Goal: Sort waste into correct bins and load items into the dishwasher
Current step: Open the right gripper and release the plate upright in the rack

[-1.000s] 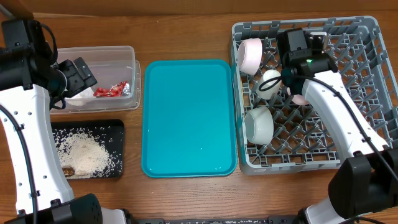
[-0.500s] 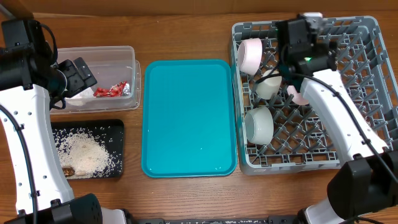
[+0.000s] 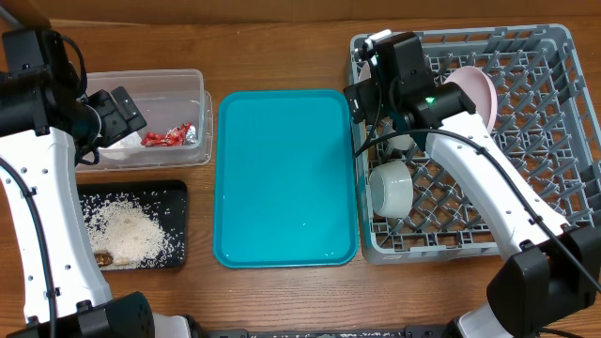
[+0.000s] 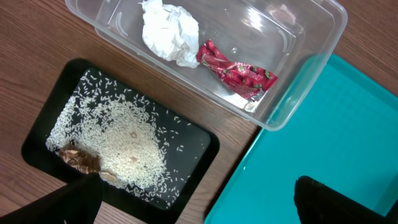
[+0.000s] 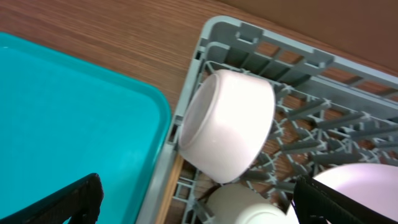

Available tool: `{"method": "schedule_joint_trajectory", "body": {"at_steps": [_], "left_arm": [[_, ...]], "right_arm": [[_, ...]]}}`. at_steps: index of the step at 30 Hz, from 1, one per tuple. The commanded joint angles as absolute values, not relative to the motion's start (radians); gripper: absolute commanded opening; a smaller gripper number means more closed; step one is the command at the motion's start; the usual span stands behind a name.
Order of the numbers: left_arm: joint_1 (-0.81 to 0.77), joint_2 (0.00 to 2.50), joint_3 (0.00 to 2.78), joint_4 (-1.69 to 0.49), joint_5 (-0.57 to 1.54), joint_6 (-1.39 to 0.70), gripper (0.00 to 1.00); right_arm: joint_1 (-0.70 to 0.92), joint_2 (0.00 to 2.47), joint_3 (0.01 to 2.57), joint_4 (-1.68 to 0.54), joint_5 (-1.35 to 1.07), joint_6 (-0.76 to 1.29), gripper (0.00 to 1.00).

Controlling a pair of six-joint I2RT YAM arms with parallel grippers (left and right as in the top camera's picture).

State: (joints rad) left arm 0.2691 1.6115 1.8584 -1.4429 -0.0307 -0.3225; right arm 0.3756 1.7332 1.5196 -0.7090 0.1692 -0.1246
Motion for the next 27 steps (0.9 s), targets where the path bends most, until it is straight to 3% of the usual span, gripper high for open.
{"method": "schedule_joint_trajectory", "body": {"at_steps": [1, 27], "left_arm": [[0.268, 1.617, 1.859, -1.439, -0.027, -0.337, 1.0], [0.268, 1.617, 1.859, -1.439, -0.027, -0.337, 1.0]], "right_arm": [[0.373, 1.728, 1.548, -0.708, 0.118, -0.135, 1.0], [0.369, 1.811, 1.543, -0.709, 0.118, -0.135, 1.0]]}}
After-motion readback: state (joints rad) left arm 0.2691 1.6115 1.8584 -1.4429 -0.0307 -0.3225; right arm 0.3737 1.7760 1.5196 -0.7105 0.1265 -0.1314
